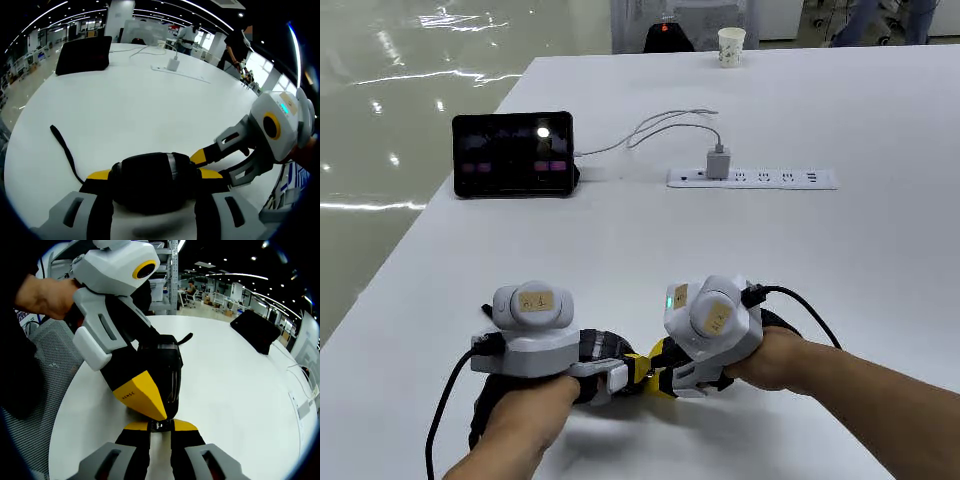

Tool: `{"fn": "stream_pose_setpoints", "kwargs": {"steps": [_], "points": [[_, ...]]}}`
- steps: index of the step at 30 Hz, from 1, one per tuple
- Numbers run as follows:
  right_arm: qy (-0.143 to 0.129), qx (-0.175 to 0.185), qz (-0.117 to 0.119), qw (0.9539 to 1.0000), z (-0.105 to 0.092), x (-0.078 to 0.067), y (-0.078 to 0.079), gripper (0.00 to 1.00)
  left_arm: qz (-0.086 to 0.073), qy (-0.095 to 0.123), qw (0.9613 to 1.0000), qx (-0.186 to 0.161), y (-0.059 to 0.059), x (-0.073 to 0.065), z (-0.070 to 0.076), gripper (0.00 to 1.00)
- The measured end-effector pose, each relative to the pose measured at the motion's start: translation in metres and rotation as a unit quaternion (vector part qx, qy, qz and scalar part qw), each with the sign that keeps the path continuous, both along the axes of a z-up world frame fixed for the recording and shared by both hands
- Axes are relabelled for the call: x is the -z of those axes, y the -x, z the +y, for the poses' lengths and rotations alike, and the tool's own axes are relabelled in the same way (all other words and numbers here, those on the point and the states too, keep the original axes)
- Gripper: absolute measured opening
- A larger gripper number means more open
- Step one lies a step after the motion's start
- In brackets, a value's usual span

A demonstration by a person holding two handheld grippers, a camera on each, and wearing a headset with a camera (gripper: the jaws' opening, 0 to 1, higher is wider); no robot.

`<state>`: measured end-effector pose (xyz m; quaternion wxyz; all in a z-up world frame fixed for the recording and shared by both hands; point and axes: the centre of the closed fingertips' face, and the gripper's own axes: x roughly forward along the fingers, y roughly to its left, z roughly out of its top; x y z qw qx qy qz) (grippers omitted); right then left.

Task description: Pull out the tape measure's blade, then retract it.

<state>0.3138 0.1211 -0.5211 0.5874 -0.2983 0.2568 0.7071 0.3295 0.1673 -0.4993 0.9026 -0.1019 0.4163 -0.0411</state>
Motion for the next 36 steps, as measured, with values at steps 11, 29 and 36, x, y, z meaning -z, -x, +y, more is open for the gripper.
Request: {"fn": "stream_pose_setpoints", "kwargs": {"steps": [11, 29, 36], "points": [[0.0, 0.001, -0.002, 1.0, 0.0, -0.001, 0.0, 0.12, 0.0, 0.006, 1.0, -0.002, 0.0, -0.001, -0.001, 0.62], [-0.001, 0.019, -0.01, 0.9998, -0.015, -0.015, -0.004, 0.2, -0.009, 0.002, 0.9999, 0.012, -0.001, -0.005, 0.001, 0.64], [0.001, 0.026, -0.014, 0.9996, -0.023, -0.017, -0.001, 0.23, -0.013, -0.011, 0.9996, 0.024, 0.004, -0.006, 0.003, 0.68]]}}
